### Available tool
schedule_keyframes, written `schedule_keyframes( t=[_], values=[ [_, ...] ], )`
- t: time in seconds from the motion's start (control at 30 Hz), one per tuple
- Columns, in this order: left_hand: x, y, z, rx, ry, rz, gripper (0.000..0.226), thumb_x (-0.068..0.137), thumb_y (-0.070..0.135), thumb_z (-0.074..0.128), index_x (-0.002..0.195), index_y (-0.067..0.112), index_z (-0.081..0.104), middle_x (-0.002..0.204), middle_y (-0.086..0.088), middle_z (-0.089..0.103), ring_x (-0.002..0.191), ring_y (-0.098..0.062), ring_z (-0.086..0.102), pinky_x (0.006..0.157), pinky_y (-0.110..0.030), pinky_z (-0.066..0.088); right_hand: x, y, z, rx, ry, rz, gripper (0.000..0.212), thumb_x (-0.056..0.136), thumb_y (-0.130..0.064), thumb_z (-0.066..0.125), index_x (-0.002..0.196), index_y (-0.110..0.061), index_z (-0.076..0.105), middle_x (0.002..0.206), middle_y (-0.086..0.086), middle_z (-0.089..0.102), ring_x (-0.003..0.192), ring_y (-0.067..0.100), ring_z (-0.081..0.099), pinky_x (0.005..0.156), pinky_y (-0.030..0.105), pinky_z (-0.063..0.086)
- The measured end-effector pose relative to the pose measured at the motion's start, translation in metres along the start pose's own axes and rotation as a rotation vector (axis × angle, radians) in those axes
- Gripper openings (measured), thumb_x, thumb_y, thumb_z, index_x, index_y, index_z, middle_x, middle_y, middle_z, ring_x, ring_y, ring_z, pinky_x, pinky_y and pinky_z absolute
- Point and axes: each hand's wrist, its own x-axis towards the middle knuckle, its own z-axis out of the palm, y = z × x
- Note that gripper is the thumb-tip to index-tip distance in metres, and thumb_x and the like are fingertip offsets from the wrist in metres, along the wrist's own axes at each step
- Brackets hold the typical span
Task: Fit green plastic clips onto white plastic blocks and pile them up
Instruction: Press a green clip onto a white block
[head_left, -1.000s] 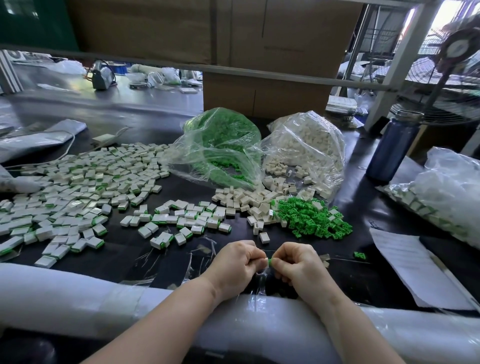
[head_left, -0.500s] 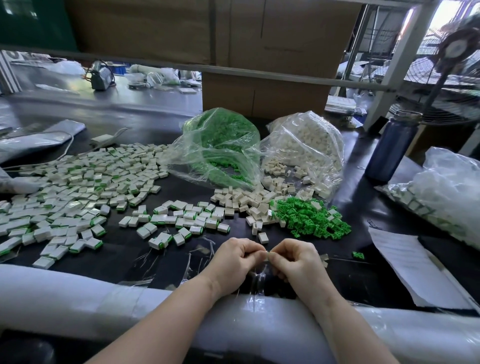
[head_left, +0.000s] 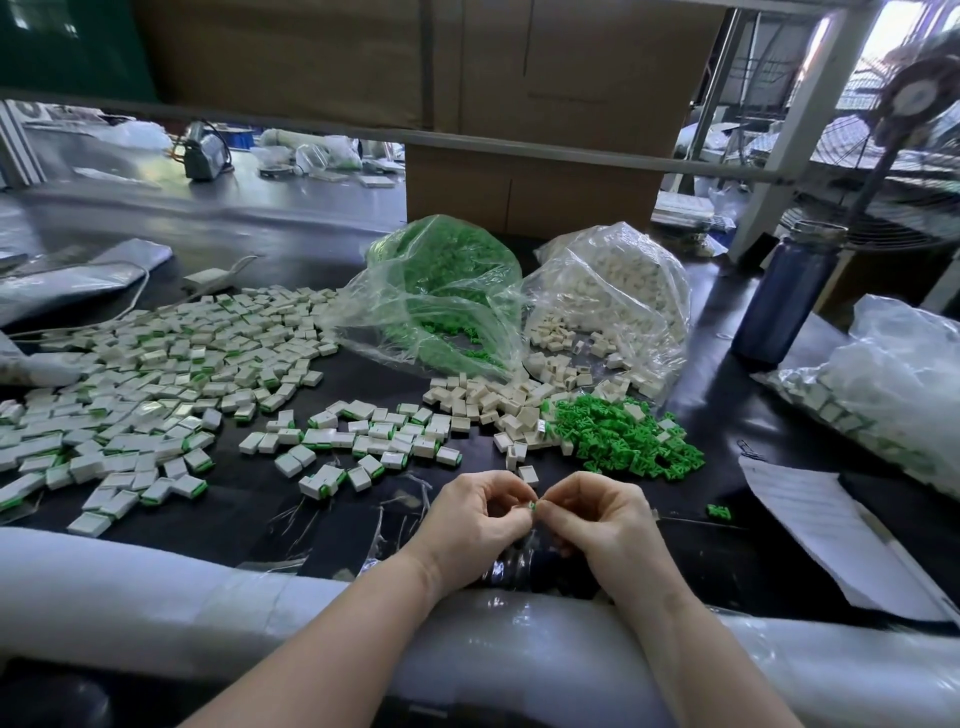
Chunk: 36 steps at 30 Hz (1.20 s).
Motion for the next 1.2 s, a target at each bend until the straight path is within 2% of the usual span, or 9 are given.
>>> schedule_keyframes(
  t=[0.1,0.17,0.27,0.4,0.57,0.67,0.77,0.93,1.2],
  values=[
    [0.0001,-0.0001,-0.0012,-0.042,-0.003,0.007,0.009,0.085,0.006,0.061,0.084,0.012,0.067,0.075,-0.008,0.063,0.068,-0.014,0.052,0.065,-0.026,0.045,0.0011,0.0008,-0.0013,0.007,0.015,-0.004,0.01,0.081,0.002,0.066,0.073,-0.004,0.067,0.058,0.003,0.063,0.051,0.01,0.054,0.049,0.02,0.046],
    [0.0011,0.0,-0.0021,-0.054,0.01,0.022,0.009,0.085,0.007,0.063,0.086,0.013,0.068,0.09,-0.013,0.064,0.075,-0.016,0.057,0.072,-0.026,0.05,0.002,0.0023,-0.0015,0.024,0.032,0.003,0.007,0.085,-0.003,0.063,0.08,-0.007,0.067,0.065,0.002,0.067,0.059,0.011,0.059,0.054,0.022,0.049],
    [0.0019,0.0,-0.0018,-0.1,0.006,0.053,0.017,0.085,0.005,0.064,0.083,0.021,0.068,0.106,-0.006,0.052,0.085,-0.009,0.058,0.077,-0.016,0.05,0.0025,0.0019,0.0006,0.095,-0.055,0.061,0.015,0.088,-0.019,0.056,0.091,-0.011,0.068,0.077,0.003,0.071,0.069,0.012,0.065,0.057,0.021,0.051],
    [0.0016,0.0003,-0.0017,-0.067,-0.031,0.068,0.012,0.086,0.006,0.063,0.09,0.017,0.067,0.111,-0.002,0.043,0.093,-0.002,0.053,0.085,-0.014,0.047,0.0045,-0.001,0.002,0.017,-0.19,0.076,0.029,0.081,-0.036,0.053,0.082,-0.014,0.071,0.067,0.003,0.065,0.064,0.013,0.059,0.056,0.019,0.047],
    [0.0001,0.0019,0.0012,-0.008,-0.086,0.08,0.019,0.085,0.0,0.06,0.095,0.015,0.065,0.113,-0.003,0.042,0.105,-0.01,0.052,0.09,-0.019,0.048,0.0046,0.001,0.0,0.079,-0.179,0.098,0.013,0.085,-0.012,0.06,0.083,-0.009,0.073,0.061,-0.002,0.067,0.056,0.005,0.057,0.051,0.014,0.044],
    [0.0006,0.0027,0.003,0.033,-0.101,0.079,0.022,0.084,-0.003,0.056,0.093,0.015,0.064,0.111,-0.004,0.043,0.106,-0.019,0.053,0.094,-0.033,0.049,0.0043,0.0002,0.0007,0.093,-0.165,0.1,0.016,0.085,-0.006,0.06,0.077,-0.011,0.072,0.054,-0.004,0.063,0.049,0.002,0.053,0.048,0.013,0.042],
    [0.0011,0.0014,0.0035,0.081,-0.114,0.102,0.021,0.083,-0.003,0.055,0.092,0.015,0.062,0.109,-0.004,0.043,0.103,-0.021,0.053,0.094,-0.036,0.047,0.0036,-0.0002,0.0009,0.095,-0.148,0.107,0.02,0.085,-0.004,0.06,0.071,-0.012,0.073,0.05,-0.004,0.058,0.045,0.002,0.047,0.046,0.013,0.039],
    [0.0022,-0.0016,0.0049,0.132,-0.128,0.127,0.022,0.084,0.0,0.055,0.09,0.02,0.058,0.104,0.003,0.043,0.098,-0.019,0.052,0.094,-0.035,0.045,0.0037,-0.0002,0.0011,0.08,-0.127,0.114,0.019,0.084,-0.004,0.061,0.07,-0.01,0.074,0.052,0.003,0.056,0.047,0.006,0.045,0.046,0.015,0.036],
    [0.0033,-0.003,0.0064,0.191,-0.13,0.171,0.016,0.085,0.0,0.053,0.097,0.009,0.058,0.101,0.007,0.041,0.096,-0.012,0.048,0.093,-0.022,0.041,0.0029,0.0003,0.0004,0.074,-0.122,0.116,0.016,0.081,-0.009,0.063,0.07,-0.007,0.075,0.06,0.013,0.058,0.052,0.013,0.047,0.047,0.018,0.037]
  ],
)
